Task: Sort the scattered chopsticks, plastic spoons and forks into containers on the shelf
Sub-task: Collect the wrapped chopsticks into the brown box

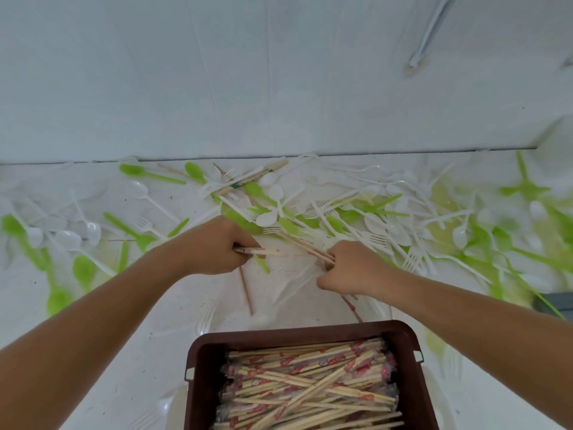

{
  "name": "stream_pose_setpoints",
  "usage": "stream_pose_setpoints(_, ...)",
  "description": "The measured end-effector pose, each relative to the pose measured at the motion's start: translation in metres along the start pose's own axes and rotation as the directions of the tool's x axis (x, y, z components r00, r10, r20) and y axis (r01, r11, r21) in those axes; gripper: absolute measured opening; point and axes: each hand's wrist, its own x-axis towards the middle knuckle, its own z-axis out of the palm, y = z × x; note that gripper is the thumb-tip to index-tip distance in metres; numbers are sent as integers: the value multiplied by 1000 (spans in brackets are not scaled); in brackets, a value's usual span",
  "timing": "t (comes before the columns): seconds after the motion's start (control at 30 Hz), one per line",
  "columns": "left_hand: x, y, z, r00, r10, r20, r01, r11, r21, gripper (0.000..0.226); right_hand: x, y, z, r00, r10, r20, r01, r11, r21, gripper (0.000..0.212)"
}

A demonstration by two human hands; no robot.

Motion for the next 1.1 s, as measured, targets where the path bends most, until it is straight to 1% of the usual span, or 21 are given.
stream_pose_setpoints(0.07, -4, 7, -5, 999, -14, -38, 10, 994, -104, 31, -4, -5, -18, 1000, -6, -13, 7, 999, 48, 22)
stream_pose_setpoints(0.17, -7, 21, -9, 997, -12, -83, -4, 982, -188, 26, -9, -12, -45, 999, -10, 45, 8, 999, 44, 17)
stream_pose_setpoints(0.27, -7, 32, -13, 993, -22, -115, -3, 976, -216, 25, -12, -13, -58, 991, 29, 133, -32, 999, 24, 15)
stream_pose_setpoints(0.33, -7, 39, -16, 993, -15, -117, -13, 972, -233, 25, -15, -11, -62, 986, 22, 164, -18, 1000, -24, 15)
stream_pose_setpoints(0.4, -5, 45, -18, 993, -9, -116, -19, 971, -237, 25, -18, -6, -65, 986, -18, 164, 30, 997, -70, 12)
stream_pose_setpoints(0.47, -3, 50, -18, 993, -14, -117, -15, 969, -246, 23, -20, 0, -66, 991, -58, 124, 68, 994, -85, 15)
stream_pose_setpoints(0.5, -2, 54, -18, 993, -16, -120, -15, 967, -252, 23, -21, 5, -66, 993, -76, 85, 82, 995, -64, 16)
stream_pose_setpoints(0.57, 1, 63, -17, 992, -12, -126, -21, 966, -259, 22, -23, 19, -63, 994, -109, -4, 109, 990, 87, 20)
stream_pose_setpoints(0.63, 4, 72, -15, 990, -4, -143, -37, 958, -283, 21, -28, 34, -59, 987, -136, -90, 156, 949, 275, 20)
stream_pose_setpoints(0.73, 9, 88, -10, 980, -20, -198, -53, 934, -354, 20, -41, 53, -51, 976, -123, -182, 193, 875, 444, 14)
stream_pose_setpoints(0.83, 10, 106, -5, 964, -66, -259, -60, 890, -451, 21, -59, 70, -46, 968, -44, -249, 194, 762, 618, 20)
stream_pose_setpoints(0.9, 9, 123, -4, 956, -75, -284, -72, 879, -472, 20, -80, 85, -48, 946, -19, -323, 254, 666, 702, 20)
stream_pose_setpoints(0.93, 8, 134, -2, 953, -67, -294, -86, 873, -480, 19, -93, 95, -51, 932, -14, -363, 298, 601, 741, 22)
stream_pose_setpoints(1.0, 5, 158, 0, 947, -48, -319, -136, 837, -531, 17, -117, 114, -52, 905, -4, -426, 386, 430, 816, 24)
stream_pose_setpoints(1.03, 4, 174, 3, 941, -28, -336, -180, 802, -570, 22, -130, 125, -52, 897, 20, -441, 415, 303, 858, 22)
stream_pose_setpoints(1.07, 1, 193, 7, 936, -14, -352, -219, 758, -615, 34, -144, 136, -52, 889, 43, -456, 442, 184, 878, 20)
stream_pose_setpoints(1.1, -2, 212, 11, 929, 0, -371, -261, 710, -654, 46, -156, 147, -52, 880, 67, -470, 464, 91, 881, 18)
